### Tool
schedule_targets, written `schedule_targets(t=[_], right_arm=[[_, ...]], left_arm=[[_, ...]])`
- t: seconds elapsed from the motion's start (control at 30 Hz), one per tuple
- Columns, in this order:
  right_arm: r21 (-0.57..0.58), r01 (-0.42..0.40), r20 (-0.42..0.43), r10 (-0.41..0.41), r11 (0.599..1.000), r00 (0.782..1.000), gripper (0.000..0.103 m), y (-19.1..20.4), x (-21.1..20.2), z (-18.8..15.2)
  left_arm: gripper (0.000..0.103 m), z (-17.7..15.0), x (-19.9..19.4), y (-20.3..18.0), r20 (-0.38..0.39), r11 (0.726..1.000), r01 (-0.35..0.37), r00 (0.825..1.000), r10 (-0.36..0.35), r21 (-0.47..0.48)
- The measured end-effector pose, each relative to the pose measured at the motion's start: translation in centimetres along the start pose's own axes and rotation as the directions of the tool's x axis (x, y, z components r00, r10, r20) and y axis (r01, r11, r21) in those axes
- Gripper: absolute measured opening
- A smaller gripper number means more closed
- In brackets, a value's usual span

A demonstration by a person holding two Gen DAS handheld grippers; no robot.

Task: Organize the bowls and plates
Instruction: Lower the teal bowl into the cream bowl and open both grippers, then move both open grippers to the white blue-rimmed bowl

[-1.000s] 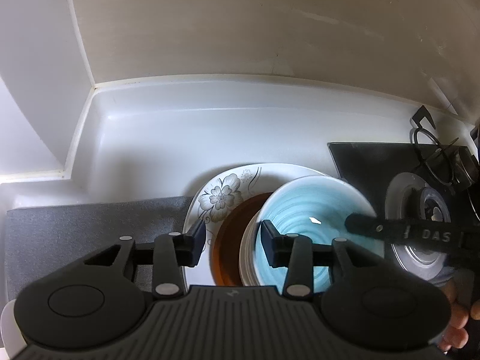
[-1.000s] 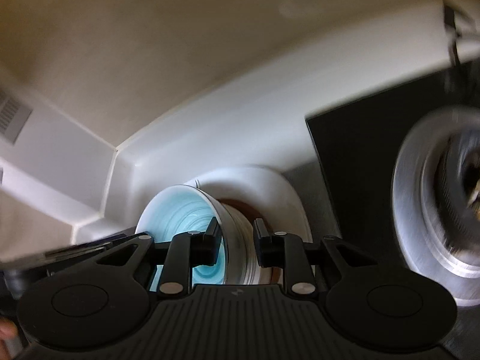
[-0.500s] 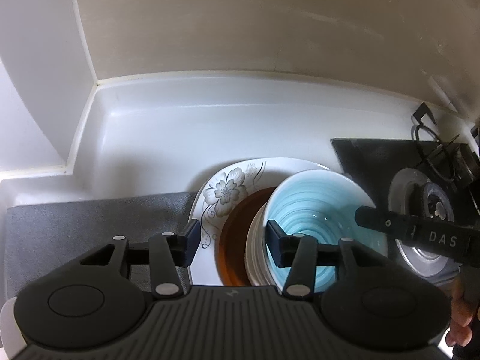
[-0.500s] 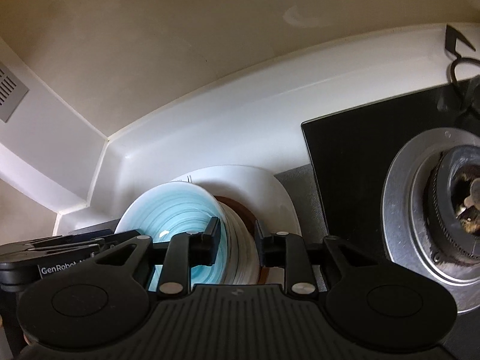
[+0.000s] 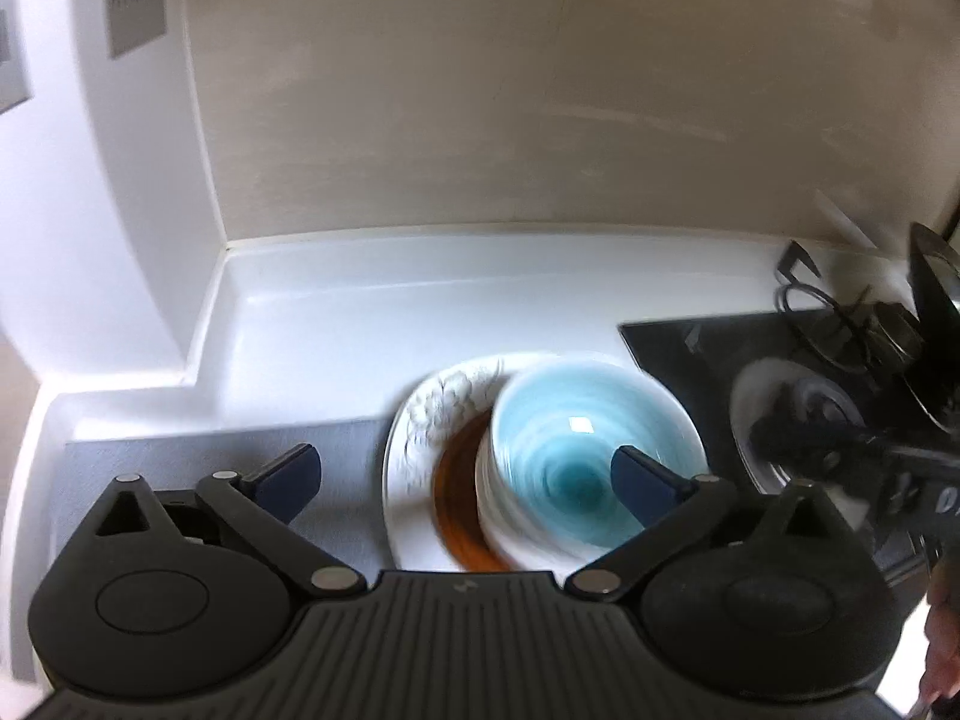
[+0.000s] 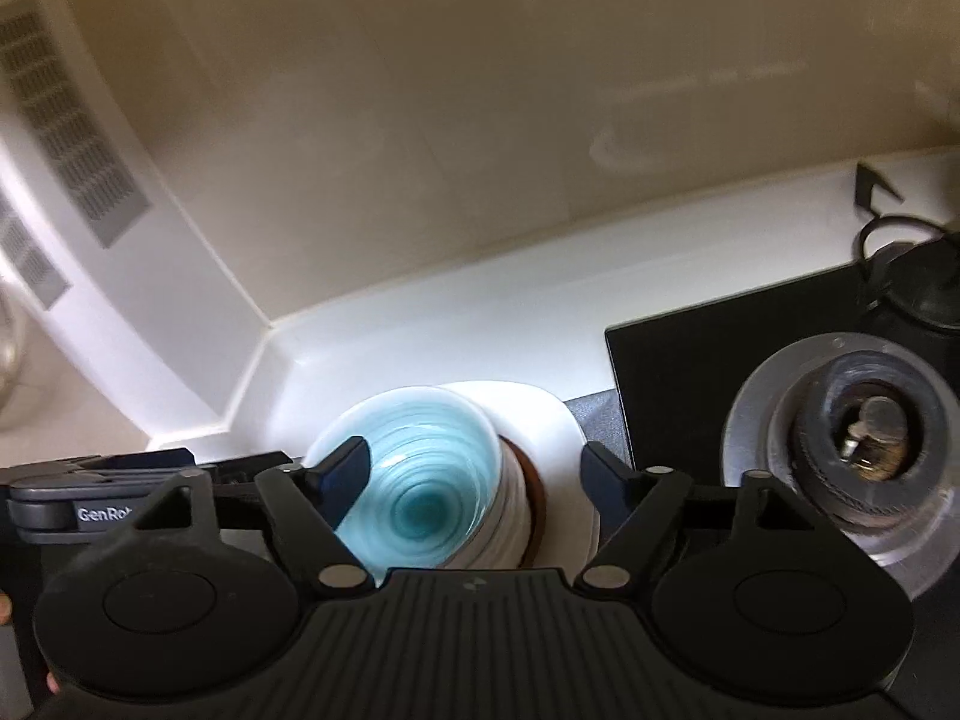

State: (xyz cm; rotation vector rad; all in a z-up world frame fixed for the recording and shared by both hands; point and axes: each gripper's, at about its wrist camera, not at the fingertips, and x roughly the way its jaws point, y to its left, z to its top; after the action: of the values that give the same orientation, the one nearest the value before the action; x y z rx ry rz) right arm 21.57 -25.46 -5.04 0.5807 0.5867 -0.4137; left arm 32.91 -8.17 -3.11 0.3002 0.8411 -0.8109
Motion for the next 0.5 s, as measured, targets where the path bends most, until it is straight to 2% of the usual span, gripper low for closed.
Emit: schedule_targets(t=[0.2,0.33,0.5], right_arm=[[-0.041,-0.006,0.074,0.009,0.999,0.997,0.087,0.4,-5.7,-3.7],[-0.064,0.009,0.124,-0.001,0.998,0.992,0.088,0.2,-8.9,-5.9],[-0.088,-0.01,0.144,0.022,0.996,0.989,0.088,-0.4,-11.9,-7.6]], left_arm=[[0.103,-3.3,-3.5,-0.9,-0.012,1.0,0.001,1.0,-0.001,-0.011],[0.103,-4.0,-5.3,-2.5,0.004,1.0,-0.007,1.0,0.007,-0.017],[0.103,-4.6,-6.8,-4.5,0.023,1.0,-0.02,1.0,0.02,0.004]])
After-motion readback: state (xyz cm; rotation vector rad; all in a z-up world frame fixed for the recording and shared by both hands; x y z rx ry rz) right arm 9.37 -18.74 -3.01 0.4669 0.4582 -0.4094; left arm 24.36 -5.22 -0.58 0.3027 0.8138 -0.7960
